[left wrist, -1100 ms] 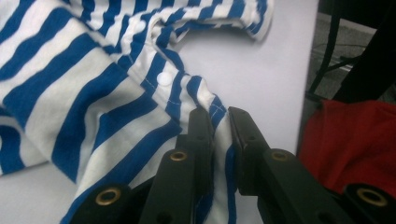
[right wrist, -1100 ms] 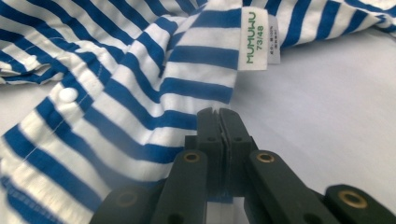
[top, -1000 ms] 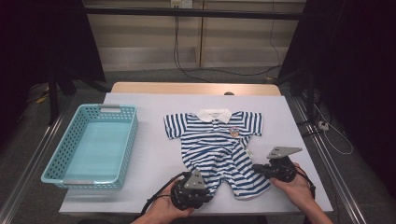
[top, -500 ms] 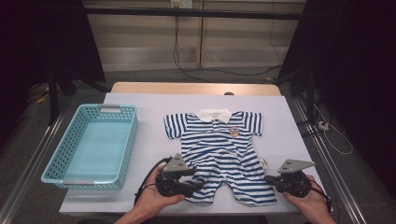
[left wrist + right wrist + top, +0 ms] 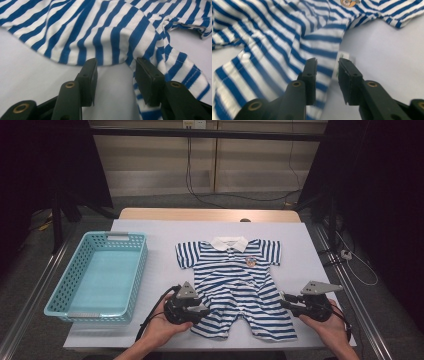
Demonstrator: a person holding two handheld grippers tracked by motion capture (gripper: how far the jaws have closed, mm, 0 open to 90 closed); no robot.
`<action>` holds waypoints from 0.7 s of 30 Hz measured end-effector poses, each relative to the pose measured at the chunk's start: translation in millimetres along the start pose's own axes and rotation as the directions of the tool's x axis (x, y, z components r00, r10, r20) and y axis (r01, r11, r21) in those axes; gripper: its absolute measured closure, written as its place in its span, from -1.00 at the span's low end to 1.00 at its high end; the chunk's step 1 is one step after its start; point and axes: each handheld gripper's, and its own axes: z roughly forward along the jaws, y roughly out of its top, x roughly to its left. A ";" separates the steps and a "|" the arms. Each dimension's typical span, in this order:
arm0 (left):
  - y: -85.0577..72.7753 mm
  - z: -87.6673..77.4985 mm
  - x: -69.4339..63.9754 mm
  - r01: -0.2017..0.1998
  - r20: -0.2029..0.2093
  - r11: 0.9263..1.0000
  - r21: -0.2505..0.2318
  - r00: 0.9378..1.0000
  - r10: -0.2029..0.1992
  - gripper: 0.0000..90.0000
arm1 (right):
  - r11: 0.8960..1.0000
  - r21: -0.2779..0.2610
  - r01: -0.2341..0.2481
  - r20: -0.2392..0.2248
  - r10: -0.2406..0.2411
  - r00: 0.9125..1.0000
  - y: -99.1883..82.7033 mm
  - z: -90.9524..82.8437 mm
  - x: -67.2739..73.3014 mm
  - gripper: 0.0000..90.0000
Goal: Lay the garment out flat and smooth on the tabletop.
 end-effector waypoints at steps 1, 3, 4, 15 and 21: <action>1.7 4.1 -0.4 -0.011 0.000 1.000 -0.007 1.000 0.011 0.18 | 1.000 -0.001 -0.006 -0.008 0.006 1.000 2.8 3.9 -1.9 0.48; 6.8 8.7 0.9 -0.033 -0.018 0.999 -0.015 0.999 0.033 0.23 | 1.000 0.000 -0.012 -0.012 0.012 1.000 9.2 12.2 -4.3 0.44; 9.0 11.3 1.4 -0.030 -0.021 0.999 -0.025 0.999 0.029 0.25 | 1.000 0.000 -0.013 -0.015 0.013 1.000 12.6 16.8 -5.8 0.44; 16.5 30.3 -5.0 -0.103 -0.014 0.995 -0.012 0.995 0.103 0.48 | 0.995 0.085 -0.060 0.009 0.060 0.998 19.4 48.1 -16.2 0.64; 19.5 26.8 -3.6 -0.102 0.003 0.995 0.016 0.995 0.101 1.00 | 0.993 0.103 -0.048 0.005 0.048 0.999 18.2 49.0 -14.7 0.95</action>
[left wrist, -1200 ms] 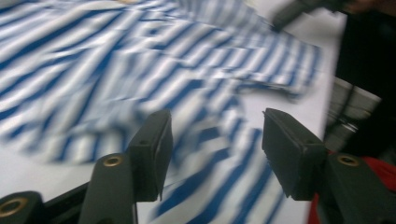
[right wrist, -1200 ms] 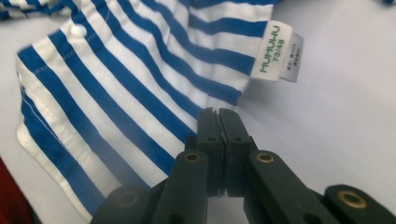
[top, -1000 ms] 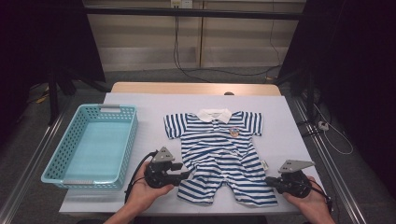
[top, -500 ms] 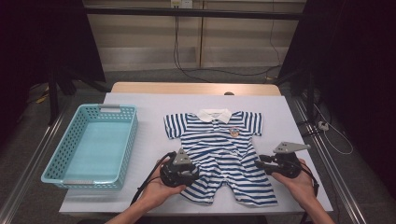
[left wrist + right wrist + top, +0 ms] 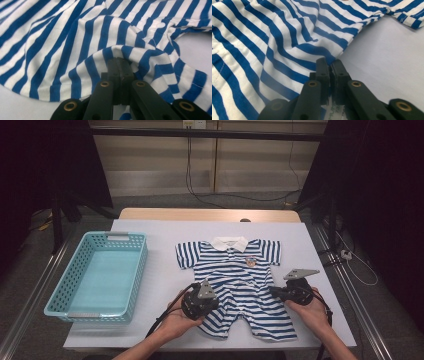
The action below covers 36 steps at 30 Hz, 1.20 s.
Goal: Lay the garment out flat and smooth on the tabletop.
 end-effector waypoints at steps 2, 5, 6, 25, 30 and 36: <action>-2.3 -6.5 5.2 0.021 0.005 1.000 0.006 1.000 -0.021 1.00 | 1.000 -0.005 0.005 0.001 -0.005 1.000 -0.7 -0.7 -0.8 0.96; -6.9 -17.4 8.1 0.043 -0.010 0.999 -0.013 0.999 -0.044 1.00 | 1.000 0.001 0.001 0.005 -0.001 1.000 -2.6 -3.2 -1.5 0.97; -8.6 -20.7 8.6 0.045 -0.019 0.999 -0.015 0.999 -0.045 1.00 | 1.000 -0.001 0.010 0.011 -0.010 1.000 -3.4 -4.3 -2.4 0.97; -22.5 -43.9 34.6 0.187 -0.058 0.979 -0.076 0.980 -0.192 0.61 | 1.000 -0.009 -0.004 0.047 0.004 0.999 -19.2 -19.9 -6.5 0.43; -9.4 -39.8 44.8 0.191 -0.104 0.971 -0.144 0.973 -0.207 -0.05 | 0.992 -0.119 -0.047 0.019 0.049 0.999 -12.3 -24.1 -14.8 -0.03; 4.4 -31.0 66.5 0.229 -0.143 0.955 -0.190 0.955 -0.258 -0.40 | 0.981 -0.187 -0.053 0.032 0.060 0.998 0.8 -22.2 -25.2 -0.23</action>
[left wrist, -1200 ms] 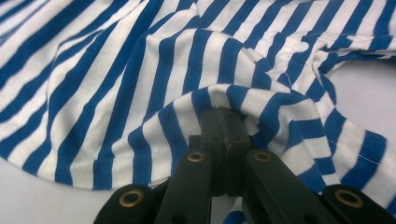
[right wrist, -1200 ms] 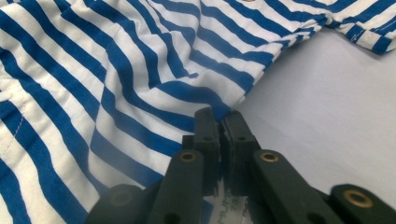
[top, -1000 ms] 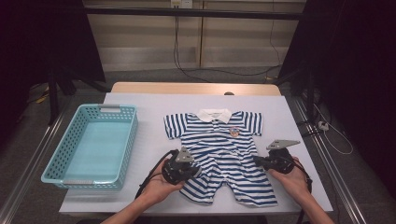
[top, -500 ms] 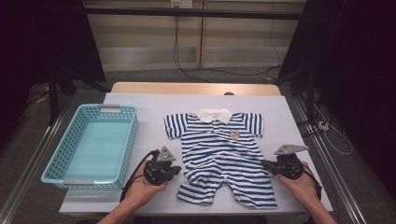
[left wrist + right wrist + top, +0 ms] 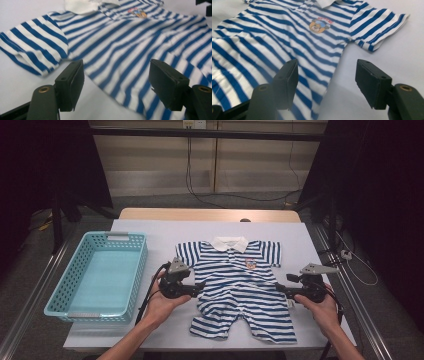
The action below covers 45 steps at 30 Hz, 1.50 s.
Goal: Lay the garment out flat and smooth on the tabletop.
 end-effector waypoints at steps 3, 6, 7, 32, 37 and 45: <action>7.5 10.5 7.8 0.013 -0.021 1.000 -0.019 1.000 -0.014 -0.43 | 1.000 -0.010 -0.003 0.029 0.003 1.000 4.7 1.8 -3.9 -0.25; 14.8 19.1 18.4 0.014 -0.059 1.000 -0.026 0.998 -0.015 -0.44 | 1.000 -0.022 -0.012 0.057 0.013 0.998 10.7 4.4 -10.5 -0.23; 17.0 21.9 21.7 0.022 -0.063 0.999 -0.036 0.998 -0.024 -0.44 | 0.999 -0.029 -0.022 0.066 0.024 0.998 13.4 6.0 -13.1 -0.22; 37.4 76.5 125.0 0.146 -0.281 0.988 0.047 0.951 -0.127 0.21 | 0.991 0.026 -0.134 0.202 0.126 0.971 68.1 110.8 -109.4 0.10; 36.3 81.6 122.5 0.156 -0.271 0.987 0.037 0.952 -0.140 0.27 | 0.989 0.030 -0.143 0.202 0.134 0.970 66.9 120.5 -114.3 0.33; 44.9 88.3 116.2 0.126 -0.257 0.990 0.059 0.961 -0.107 0.96 | 0.987 0.029 -0.157 0.192 0.148 0.970 69.5 121.7 -117.7 0.92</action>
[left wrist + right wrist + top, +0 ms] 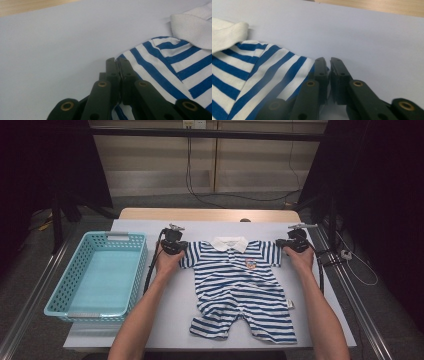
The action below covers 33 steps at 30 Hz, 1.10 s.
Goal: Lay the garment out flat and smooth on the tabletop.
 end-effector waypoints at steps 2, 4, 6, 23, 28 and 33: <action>2.1 -0.3 4.4 0.019 -0.013 1.000 -0.011 1.000 -0.019 0.96 | 1.000 -0.005 0.006 0.001 -0.006 1.000 3.9 2.1 0.2 0.94; 5.6 0.4 10.7 0.032 -0.023 0.999 -0.016 0.999 -0.033 0.96 | 0.999 -0.025 0.027 0.020 -0.027 0.999 7.8 3.8 0.7 0.95; 10.3 1.3 15.2 0.054 -0.027 0.998 -0.035 0.998 -0.055 0.96 | 0.999 -0.031 0.018 0.030 -0.017 0.999 9.8 4.2 0.3 0.95; 35.9 23.0 25.6 0.100 -0.004 0.990 -0.101 0.995 -0.101 0.96 | 0.998 -0.061 -0.028 0.091 0.033 0.995 13.5 16.0 -14.0 0.95; 31.3 23.8 23.5 0.109 0.024 0.989 -0.102 0.994 -0.107 0.71 | 0.998 -0.065 -0.016 0.099 0.022 0.995 12.9 13.0 -14.0 0.70; 34.2 13.1 12.0 0.067 0.044 0.990 -0.124 0.997 -0.062 0.15 | 0.996 -0.083 -0.032 0.077 0.039 0.996 13.1 2.0 -13.1 0.22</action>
